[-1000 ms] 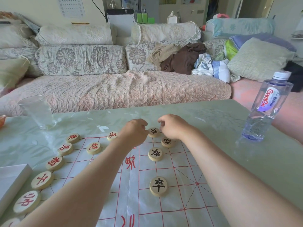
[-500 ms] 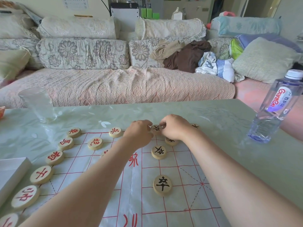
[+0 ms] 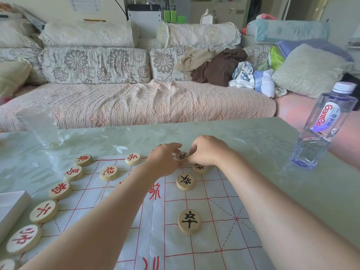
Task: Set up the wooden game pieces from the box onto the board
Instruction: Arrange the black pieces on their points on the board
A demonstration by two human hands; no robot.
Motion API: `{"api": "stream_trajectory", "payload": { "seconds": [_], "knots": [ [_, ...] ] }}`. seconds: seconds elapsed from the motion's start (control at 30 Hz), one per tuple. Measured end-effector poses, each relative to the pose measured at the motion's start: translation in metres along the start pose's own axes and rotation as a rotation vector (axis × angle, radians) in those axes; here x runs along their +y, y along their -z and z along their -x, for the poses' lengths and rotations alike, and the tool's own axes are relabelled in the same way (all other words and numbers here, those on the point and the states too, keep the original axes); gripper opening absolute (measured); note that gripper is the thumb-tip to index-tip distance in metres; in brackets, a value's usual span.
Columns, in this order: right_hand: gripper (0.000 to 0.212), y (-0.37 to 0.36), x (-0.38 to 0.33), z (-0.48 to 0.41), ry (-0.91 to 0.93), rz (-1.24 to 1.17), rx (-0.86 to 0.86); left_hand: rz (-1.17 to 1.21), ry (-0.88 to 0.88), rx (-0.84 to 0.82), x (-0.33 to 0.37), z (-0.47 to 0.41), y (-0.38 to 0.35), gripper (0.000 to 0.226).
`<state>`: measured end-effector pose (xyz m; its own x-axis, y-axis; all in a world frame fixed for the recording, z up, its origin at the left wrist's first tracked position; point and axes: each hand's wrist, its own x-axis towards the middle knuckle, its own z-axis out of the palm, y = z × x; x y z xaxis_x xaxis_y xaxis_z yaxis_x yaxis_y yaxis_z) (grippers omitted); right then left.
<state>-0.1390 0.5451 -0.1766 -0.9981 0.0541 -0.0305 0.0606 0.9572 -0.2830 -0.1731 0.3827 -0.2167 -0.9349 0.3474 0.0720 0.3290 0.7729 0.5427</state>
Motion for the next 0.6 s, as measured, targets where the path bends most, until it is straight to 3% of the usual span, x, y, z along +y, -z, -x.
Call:
{"api": "stream_trajectory", "payload": {
  "seconds": [0.2, 0.47, 0.6],
  "knots": [
    [0.044, -0.004, 0.001, -0.002, 0.027, -0.076, -0.008, -0.084, -0.002, 0.062, 0.003, 0.005, 0.004, 0.066],
    [0.036, -0.007, -0.001, -0.006, 0.037, -0.100, 0.007, 0.064, -0.014, -0.003, -0.001, -0.001, 0.008, 0.062],
    [0.041, -0.012, 0.001, -0.008, 0.024, -0.134, 0.010, 0.018, -0.022, 0.032, -0.003, 0.000, 0.008, 0.062]
  ]
}}
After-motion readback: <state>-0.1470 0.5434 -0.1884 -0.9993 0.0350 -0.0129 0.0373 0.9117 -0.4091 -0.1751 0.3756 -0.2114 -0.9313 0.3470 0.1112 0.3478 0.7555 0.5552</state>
